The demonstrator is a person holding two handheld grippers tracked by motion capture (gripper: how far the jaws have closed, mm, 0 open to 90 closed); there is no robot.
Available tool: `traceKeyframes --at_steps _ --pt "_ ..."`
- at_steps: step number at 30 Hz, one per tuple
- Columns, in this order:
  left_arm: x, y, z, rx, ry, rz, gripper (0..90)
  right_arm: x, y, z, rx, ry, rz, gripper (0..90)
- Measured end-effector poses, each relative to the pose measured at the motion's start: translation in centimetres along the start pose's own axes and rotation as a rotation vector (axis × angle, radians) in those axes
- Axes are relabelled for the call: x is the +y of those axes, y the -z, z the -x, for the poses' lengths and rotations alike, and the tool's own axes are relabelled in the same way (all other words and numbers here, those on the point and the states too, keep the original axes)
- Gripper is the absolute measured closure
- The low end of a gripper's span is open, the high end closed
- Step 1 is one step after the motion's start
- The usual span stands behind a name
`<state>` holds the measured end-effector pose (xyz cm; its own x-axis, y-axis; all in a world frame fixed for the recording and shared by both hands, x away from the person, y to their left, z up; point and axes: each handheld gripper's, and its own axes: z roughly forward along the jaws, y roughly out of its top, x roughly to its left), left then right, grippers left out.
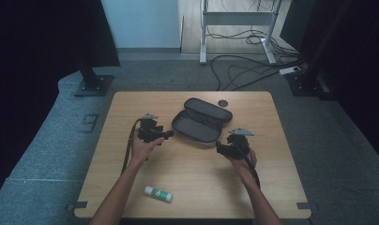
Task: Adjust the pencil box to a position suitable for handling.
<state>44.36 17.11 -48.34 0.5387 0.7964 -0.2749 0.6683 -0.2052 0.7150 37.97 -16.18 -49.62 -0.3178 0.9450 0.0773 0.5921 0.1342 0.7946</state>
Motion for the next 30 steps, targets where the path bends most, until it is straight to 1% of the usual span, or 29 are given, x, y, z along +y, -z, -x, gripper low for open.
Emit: traceKeyframes --at_steps 3,5,6,7,9,11,13,15,17,18,21,22,24,27,30 --pt "0.5 -0.3 -0.1 0.001 -0.001 0.001 35.8 0.2 -0.1 0.1 -0.003 -0.001 0.000 26.9" --pt "0.8 -0.4 -0.3 0.002 0.014 0.021 36.0 0.3 -0.3 0.1 -0.004 -0.003 0.003 28.1" --pt "0.9 -0.5 -0.4 0.001 0.019 0.015 36.3 0.3 -0.4 0.2 0.002 -0.004 -0.001 28.6" --pt "1.0 -0.6 -0.5 0.004 0.015 0.008 36.0 0.2 -0.6 0.2 0.008 -0.011 -0.005 29.3" --pt "1.2 -1.0 -0.7 0.007 0.023 0.007 36.0 0.2 -0.8 0.3 0.009 -0.010 -0.009 29.9" --pt "1.5 -1.3 -0.8 0.012 0.022 0.002 36.0 0.2 -1.1 0.4 0.014 -0.014 -0.009 31.0" --pt "1.7 -1.7 -0.8 0.017 0.028 0.010 36.1 0.2 -1.2 0.4 0.014 -0.016 -0.010 31.2" --pt "1.9 -2.2 -1.0 0.020 0.029 -0.004 36.3 0.4 -1.4 0.5 0.014 -0.017 -0.013 31.3" --pt "2.1 -2.7 -1.1 0.024 0.036 -0.009 36.2 0.7 -1.6 0.5 0.014 -0.019 -0.009 31.5" --pt "2.1 -2.8 -1.2 0.027 0.033 -0.015 36.2 0.9 -1.6 0.5 0.013 -0.019 -0.005 31.6" --pt "2.3 -3.5 -1.3 0.045 0.038 -0.014 36.2 1.3 -1.8 0.4 0.007 -0.016 0.000 32.0" --pt "2.3 -3.6 -1.3 0.049 0.041 -0.011 36.4 1.4 -1.9 0.4 0.006 -0.013 0.010 33.1" --pt "2.4 -4.0 -1.5 0.054 0.050 -0.009 37.0 1.5 -2.3 0.6 0.001 -0.017 -0.003 32.9" --pt "2.2 -4.6 -1.9 0.056 0.067 -0.015 37.1 1.6 -2.4 0.6 0.000 -0.023 -0.002 33.2" --pt "2.1 -5.1 -2.2 0.077 0.071 -0.014 37.6 1.9 -2.6 0.7 -0.003 -0.015 0.002 34.4"
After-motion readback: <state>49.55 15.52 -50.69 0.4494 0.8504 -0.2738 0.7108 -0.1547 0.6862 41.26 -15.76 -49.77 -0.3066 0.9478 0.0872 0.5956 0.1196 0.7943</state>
